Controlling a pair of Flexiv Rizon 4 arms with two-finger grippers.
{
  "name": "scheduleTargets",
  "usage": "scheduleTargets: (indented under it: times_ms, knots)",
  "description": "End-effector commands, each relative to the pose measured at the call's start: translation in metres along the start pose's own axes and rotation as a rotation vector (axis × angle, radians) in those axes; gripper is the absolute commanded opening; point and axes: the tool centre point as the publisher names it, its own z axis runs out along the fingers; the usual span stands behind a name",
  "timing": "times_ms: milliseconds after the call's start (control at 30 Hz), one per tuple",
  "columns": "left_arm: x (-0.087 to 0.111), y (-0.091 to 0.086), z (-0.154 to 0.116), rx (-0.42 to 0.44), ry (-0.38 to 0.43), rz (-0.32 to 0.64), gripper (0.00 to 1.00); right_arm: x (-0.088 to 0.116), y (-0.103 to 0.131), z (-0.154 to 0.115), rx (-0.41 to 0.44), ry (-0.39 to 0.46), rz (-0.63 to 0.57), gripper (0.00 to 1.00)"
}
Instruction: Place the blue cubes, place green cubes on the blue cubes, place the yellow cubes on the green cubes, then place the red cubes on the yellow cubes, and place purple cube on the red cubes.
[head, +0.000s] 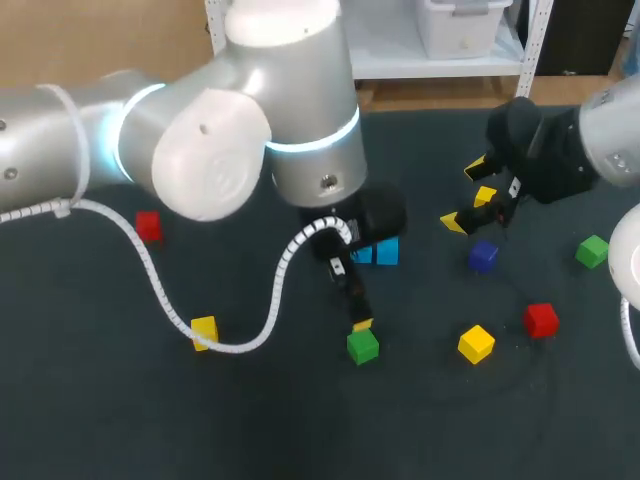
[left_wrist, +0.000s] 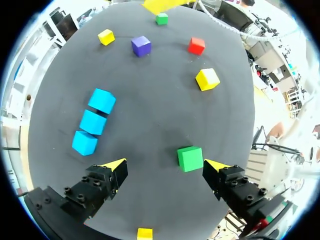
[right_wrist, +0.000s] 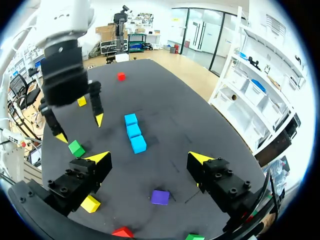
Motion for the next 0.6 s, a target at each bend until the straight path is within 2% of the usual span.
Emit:
scheduleTargets:
  times_ms: [33, 233, 433, 600]
  knots:
    - [0.002, -0.011, 0.012, -0.025, 0.017, 0.009, 1.0, 0.0, -0.001, 0.0, -0.003, -0.002, 0.0, 1.0]
    - [0.003, -0.021, 0.018, -0.059, 0.062, 0.028, 1.0, 0.0, -0.001, 0.0, -0.003, -0.002, 0.0, 1.0]
    - [-0.002, -0.031, 0.021, -0.085, 0.065, 0.037, 1.0, 0.0, -0.001, 0.0, -0.003, -0.002, 0.0, 1.0]
    - [-0.002, -0.027, 0.026, -0.104, 0.057, 0.027, 1.0, 0.0, -0.001, 0.0, -0.003, -0.002, 0.0, 1.0]
